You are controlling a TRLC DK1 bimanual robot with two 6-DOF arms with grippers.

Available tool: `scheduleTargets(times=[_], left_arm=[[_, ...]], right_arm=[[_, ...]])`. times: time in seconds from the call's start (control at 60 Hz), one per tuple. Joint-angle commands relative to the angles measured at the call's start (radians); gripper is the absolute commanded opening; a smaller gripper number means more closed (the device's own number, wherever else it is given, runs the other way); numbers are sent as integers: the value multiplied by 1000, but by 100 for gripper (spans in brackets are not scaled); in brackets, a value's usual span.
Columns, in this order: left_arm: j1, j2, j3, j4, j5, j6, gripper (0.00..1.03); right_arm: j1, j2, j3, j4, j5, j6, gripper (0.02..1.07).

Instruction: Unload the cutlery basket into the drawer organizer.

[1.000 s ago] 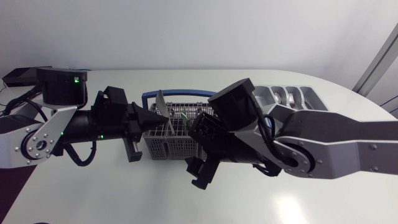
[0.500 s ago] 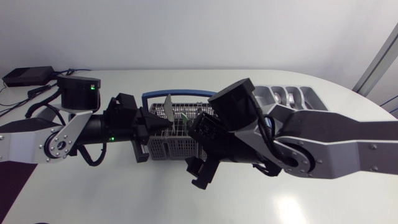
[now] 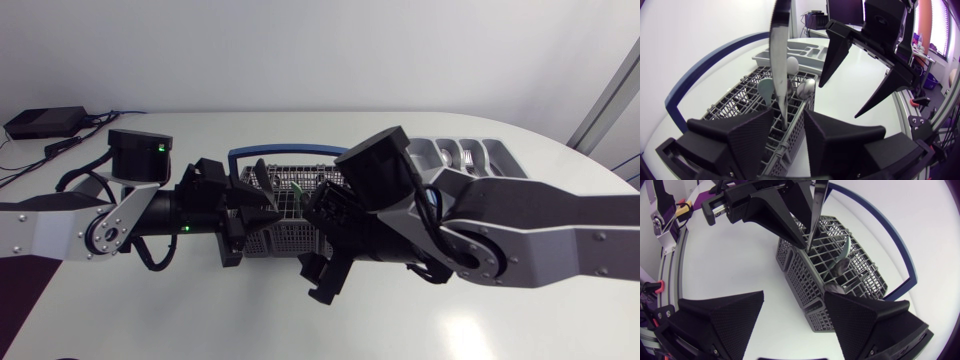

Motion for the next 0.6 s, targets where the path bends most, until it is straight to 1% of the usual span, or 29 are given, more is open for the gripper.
scheduleTargets(times=[0.0,0.017,0.033,0.05,0.117,0.15,0.417,0.583], left_arm=[[-7,22,15,-2,15,-10,49],[-7,22,16,-2,18,-12,40],[-7,22,18,-2,18,-12,36],[-7,22,18,-2,18,-12,35],[-7,23,24,-2,20,-13,23],[-8,27,29,-2,20,-13,20],[-15,50,59,-4,38,-24,16],[-15,30,71,-17,49,-41,16]], right_arm=[[7,15,-26,-3,1,-15,89],[7,15,-28,-3,1,-15,89],[7,15,-28,-3,1,-15,89],[7,15,-28,-3,1,-16,89],[5,15,-29,-3,1,-18,89],[5,17,-31,-3,1,-18,89],[1,20,-34,-3,1,-23,89],[-1,20,-35,-3,1,-27,89]])
